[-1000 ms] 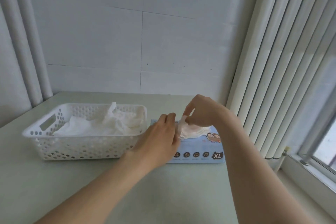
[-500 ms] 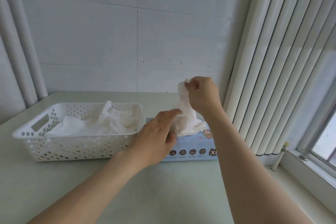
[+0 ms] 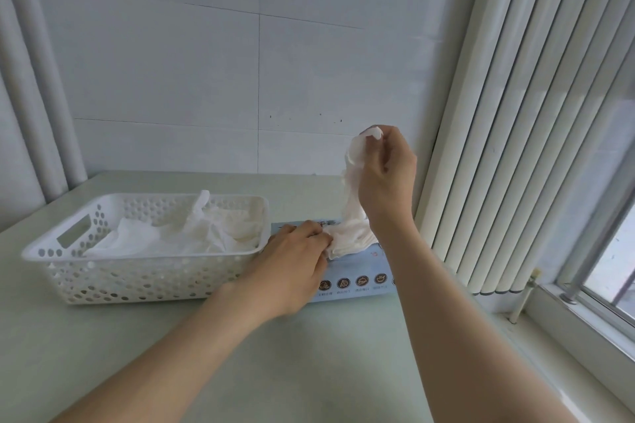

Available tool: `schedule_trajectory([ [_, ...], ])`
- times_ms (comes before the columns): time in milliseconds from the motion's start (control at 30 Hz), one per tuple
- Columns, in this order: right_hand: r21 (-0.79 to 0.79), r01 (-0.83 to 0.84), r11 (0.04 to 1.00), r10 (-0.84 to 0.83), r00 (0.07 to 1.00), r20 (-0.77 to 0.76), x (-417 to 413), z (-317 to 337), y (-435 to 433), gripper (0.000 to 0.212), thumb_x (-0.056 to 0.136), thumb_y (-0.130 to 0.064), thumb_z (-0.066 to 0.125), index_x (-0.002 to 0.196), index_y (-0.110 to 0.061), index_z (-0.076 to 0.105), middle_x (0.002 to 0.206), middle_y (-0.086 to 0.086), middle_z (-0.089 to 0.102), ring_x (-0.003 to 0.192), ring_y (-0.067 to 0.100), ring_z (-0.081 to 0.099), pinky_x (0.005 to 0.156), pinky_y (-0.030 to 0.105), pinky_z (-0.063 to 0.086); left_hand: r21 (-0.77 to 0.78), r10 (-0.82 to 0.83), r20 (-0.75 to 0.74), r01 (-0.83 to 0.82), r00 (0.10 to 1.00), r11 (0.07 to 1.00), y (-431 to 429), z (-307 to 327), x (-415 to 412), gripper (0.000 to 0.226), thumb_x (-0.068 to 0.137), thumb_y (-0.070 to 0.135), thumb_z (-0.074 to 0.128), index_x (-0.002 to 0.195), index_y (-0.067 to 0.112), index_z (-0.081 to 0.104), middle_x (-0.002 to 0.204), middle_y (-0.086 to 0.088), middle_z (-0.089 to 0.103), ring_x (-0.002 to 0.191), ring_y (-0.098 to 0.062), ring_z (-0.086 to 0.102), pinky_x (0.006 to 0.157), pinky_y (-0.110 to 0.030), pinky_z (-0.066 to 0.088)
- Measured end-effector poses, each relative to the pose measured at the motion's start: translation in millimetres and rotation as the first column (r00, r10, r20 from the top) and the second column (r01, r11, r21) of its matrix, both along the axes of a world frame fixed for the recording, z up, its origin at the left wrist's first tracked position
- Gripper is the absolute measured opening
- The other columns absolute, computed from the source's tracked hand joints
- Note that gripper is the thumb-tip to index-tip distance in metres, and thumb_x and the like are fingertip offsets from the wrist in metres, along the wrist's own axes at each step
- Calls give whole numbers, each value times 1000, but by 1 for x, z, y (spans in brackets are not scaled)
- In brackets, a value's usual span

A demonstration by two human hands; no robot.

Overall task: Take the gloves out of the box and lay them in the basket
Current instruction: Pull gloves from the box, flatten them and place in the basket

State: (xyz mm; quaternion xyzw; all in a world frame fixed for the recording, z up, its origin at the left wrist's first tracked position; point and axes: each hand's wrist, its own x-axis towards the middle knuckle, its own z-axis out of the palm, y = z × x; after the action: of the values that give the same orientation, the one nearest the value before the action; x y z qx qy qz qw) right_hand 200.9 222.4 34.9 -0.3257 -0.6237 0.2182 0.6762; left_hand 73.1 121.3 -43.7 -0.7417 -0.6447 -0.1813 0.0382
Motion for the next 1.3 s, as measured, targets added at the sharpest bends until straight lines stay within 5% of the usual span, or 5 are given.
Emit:
schedule_trajectory([
  [267,131,-54,990,60,997,-39,-9,11,-17,24,112,-18,46,97,-11,63,82,13,63,73,35,55,61,44,47,-18,12,-8,-12,1000,1000,-3,1,5,34,111,27,29,138,21,49,142,7,46,120,-23,47,96,-31,39],
  [567,279,118,953,-90,990,-112,-11,28,-36,23,111,-16,49,99,-8,67,68,-5,54,60,8,42,57,24,33,-59,25,-8,-26,1000,998,-2,2,9,32,110,25,29,126,21,56,137,4,55,118,-24,49,93,-33,36],
  [733,-15,-13,1000,14,997,69,-11,20,-28,17,101,-37,68,92,-23,73,53,-7,53,50,7,47,57,26,40,22,22,350,-32,937,999,-4,18,5,31,104,22,45,135,20,48,138,0,51,109,-16,55,87,-28,43],
  [900,-346,-237,908,268,962,45,-7,28,-36,27,89,-38,81,92,-16,65,78,11,78,59,14,62,57,26,48,268,-133,751,-115,647,956,-7,55,-4,47,108,27,49,153,27,35,144,6,55,120,-7,64,104,-30,50],
  [1300,-550,-441,709,636,738,228,-20,30,-56,60,93,-65,59,102,-10,82,94,11,78,84,38,71,80,43,52,383,-160,812,-306,561,872,-17,82,-37,7,96,33,69,95,28,74,95,12,75,87,-10,72,84,-43,62],
])
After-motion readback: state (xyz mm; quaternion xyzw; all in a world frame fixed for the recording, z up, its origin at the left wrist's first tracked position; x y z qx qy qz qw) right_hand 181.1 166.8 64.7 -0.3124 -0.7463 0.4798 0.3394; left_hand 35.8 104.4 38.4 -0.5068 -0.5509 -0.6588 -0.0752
